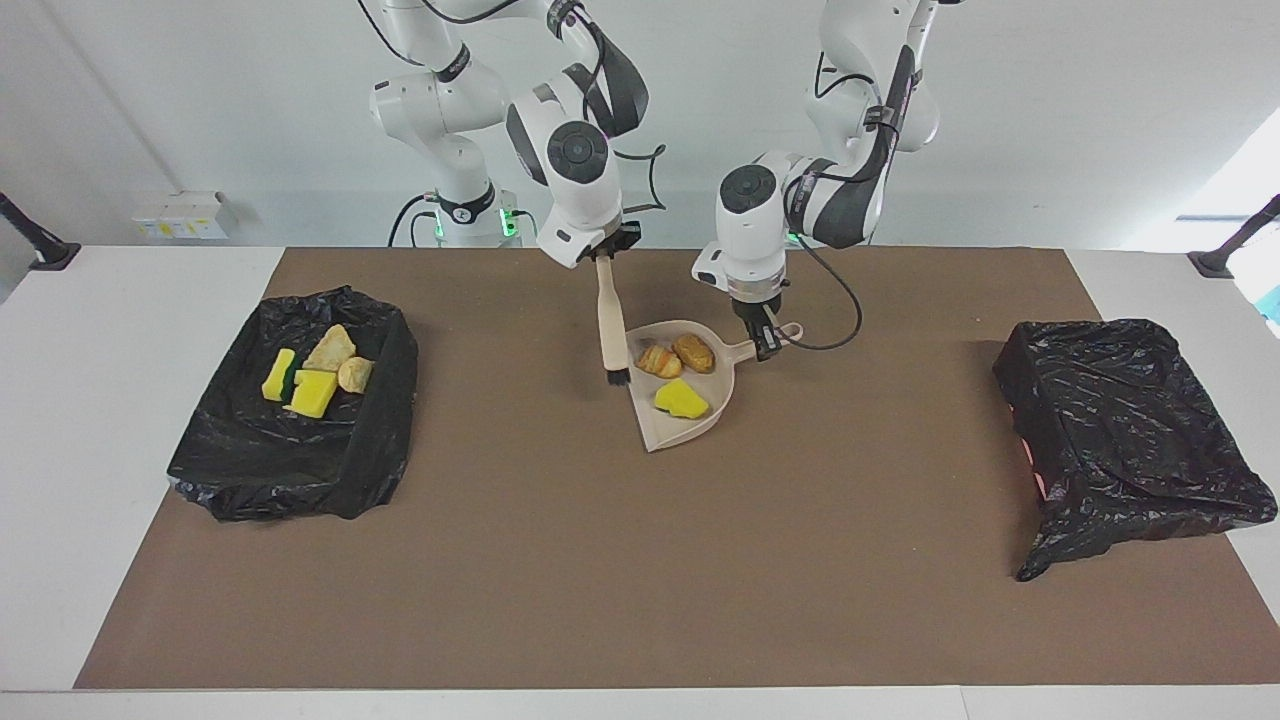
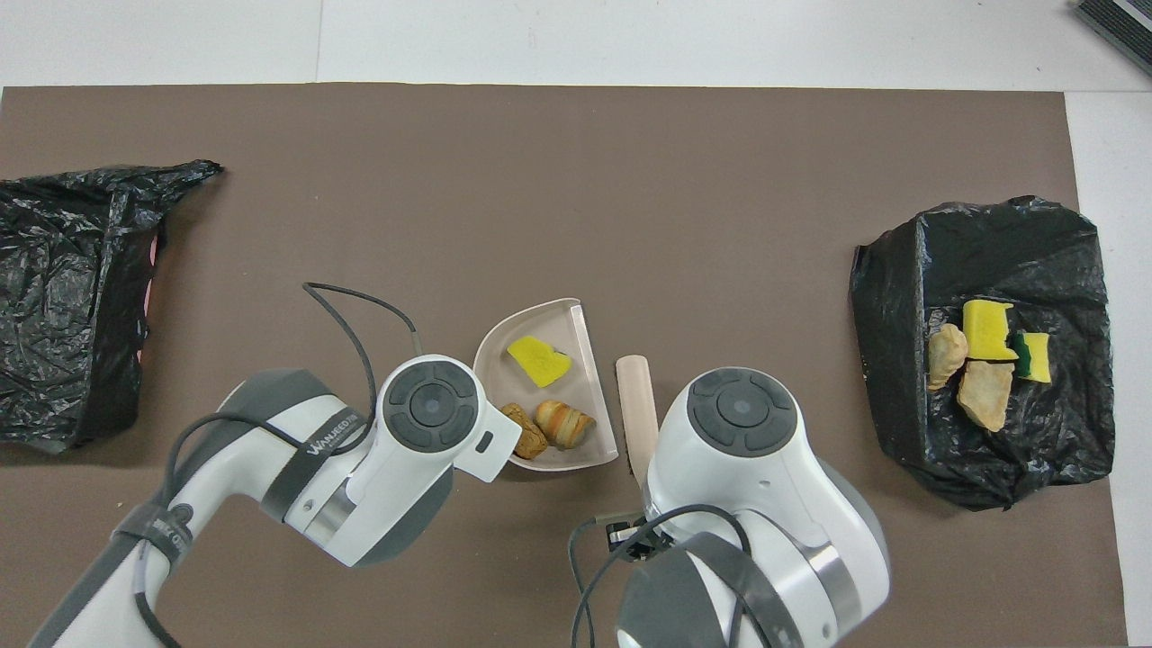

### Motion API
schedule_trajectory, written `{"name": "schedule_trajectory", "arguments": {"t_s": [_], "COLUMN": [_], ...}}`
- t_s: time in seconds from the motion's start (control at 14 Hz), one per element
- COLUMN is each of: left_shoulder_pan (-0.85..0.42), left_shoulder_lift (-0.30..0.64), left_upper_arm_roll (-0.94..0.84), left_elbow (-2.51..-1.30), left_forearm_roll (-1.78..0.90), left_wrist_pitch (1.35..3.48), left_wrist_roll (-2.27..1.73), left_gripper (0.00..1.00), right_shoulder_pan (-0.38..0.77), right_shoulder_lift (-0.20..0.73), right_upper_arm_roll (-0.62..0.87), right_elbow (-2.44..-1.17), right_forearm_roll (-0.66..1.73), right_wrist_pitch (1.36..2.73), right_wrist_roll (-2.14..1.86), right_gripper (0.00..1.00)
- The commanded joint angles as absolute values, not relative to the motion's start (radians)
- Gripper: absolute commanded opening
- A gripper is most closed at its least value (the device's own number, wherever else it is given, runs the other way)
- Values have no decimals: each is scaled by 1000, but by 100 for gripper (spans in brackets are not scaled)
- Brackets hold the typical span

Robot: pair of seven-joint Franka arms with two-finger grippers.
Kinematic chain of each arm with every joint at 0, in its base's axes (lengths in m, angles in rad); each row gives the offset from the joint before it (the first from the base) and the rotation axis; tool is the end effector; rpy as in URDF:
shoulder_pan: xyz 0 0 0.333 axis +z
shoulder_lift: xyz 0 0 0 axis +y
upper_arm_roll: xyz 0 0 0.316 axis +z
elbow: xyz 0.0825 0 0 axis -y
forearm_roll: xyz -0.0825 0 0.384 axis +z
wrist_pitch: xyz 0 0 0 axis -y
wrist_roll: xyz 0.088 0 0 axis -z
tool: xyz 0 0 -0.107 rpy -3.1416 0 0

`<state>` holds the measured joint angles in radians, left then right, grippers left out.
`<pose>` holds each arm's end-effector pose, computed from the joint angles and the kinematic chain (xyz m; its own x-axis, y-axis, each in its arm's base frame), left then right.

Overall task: Sweep and dump trash in bin
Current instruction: 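Push the last pieces into the dustpan with the brush in the right gripper, then carry the loaded dustpan with the left gripper over the farther black bag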

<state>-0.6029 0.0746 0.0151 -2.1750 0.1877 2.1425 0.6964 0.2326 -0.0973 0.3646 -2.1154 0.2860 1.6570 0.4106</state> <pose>0.4479 -0.2890 0.3499 0.1761 -0.9675 -0.1816 -0.9844 -0.1718 -0.0389 0.3799 0.2954 0.4322 0.9019 0.1039 -0.4192 0.0878 -0.9945 -0.0577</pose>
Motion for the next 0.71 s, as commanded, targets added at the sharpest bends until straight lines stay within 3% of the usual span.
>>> {"name": "schedule_trajectory", "arguments": {"t_s": [0.0,0.28,0.43,0.64], "left_shoulder_pan": [-511,-385,-316,-227], "left_shoulder_lift": [69,81,122,185], "left_upper_arm_roll": [12,12,12,14], "left_elbow": [-2139,-2037,-1898,-1703], "left_forearm_roll": [134,68,60,11], "left_wrist_pitch": [2148,2111,2013,1876], "left_wrist_roll": [811,977,1052,1176], "left_gripper": [0,0,0,0], "right_shoulder_pan": [296,406,452,483], "right_shoulder_lift": [-195,-219,-186,-117], "right_upper_arm_roll": [388,397,399,399], "right_elbow": [-2160,-2230,-2279,-2284], "right_forearm_roll": [278,321,339,400], "right_wrist_pitch": [1655,1761,1880,1948], "right_wrist_roll": [520,653,690,718], "right_gripper": [0,0,0,0]}}
